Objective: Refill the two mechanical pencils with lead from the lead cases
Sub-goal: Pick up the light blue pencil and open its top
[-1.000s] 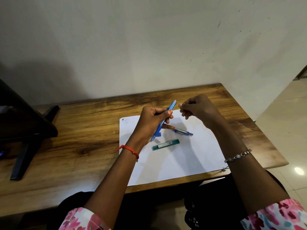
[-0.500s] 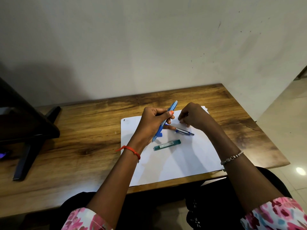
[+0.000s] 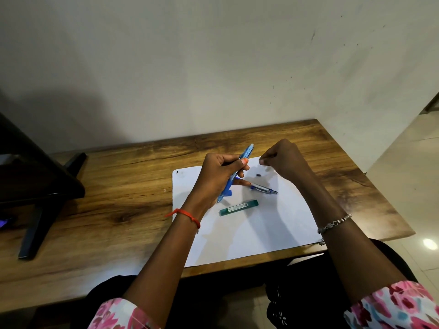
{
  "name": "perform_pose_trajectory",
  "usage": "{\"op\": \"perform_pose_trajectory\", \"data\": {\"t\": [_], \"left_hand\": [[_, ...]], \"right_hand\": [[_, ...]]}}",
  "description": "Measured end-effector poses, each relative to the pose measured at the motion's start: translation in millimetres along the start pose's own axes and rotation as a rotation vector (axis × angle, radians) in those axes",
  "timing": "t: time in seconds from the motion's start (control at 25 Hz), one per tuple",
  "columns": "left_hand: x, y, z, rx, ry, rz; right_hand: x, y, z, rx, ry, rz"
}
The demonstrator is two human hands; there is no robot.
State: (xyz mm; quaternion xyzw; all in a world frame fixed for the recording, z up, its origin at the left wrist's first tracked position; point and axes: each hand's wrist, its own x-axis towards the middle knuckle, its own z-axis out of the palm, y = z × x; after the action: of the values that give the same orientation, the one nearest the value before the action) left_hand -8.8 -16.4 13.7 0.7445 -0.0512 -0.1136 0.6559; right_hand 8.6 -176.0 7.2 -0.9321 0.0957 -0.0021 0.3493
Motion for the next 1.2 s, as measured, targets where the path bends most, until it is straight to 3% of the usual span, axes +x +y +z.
{"op": "perform_pose_trajectory", "data": {"t": [0.84, 1.08, 1.2], "left_hand": [[-1, 1, -1, 0.003, -0.013, -0.017], [1, -1, -2, 0.027, 0.003, -0.017], [3, -6, -3, 0.064, 0.023, -0.009]], "right_hand": [[0, -4, 10, -0.059, -0.119, 0.043], [5, 5, 3, -0.006, -0.073, -0.004], [3, 3, -4, 0.099, 0.058, -0.132]]}}
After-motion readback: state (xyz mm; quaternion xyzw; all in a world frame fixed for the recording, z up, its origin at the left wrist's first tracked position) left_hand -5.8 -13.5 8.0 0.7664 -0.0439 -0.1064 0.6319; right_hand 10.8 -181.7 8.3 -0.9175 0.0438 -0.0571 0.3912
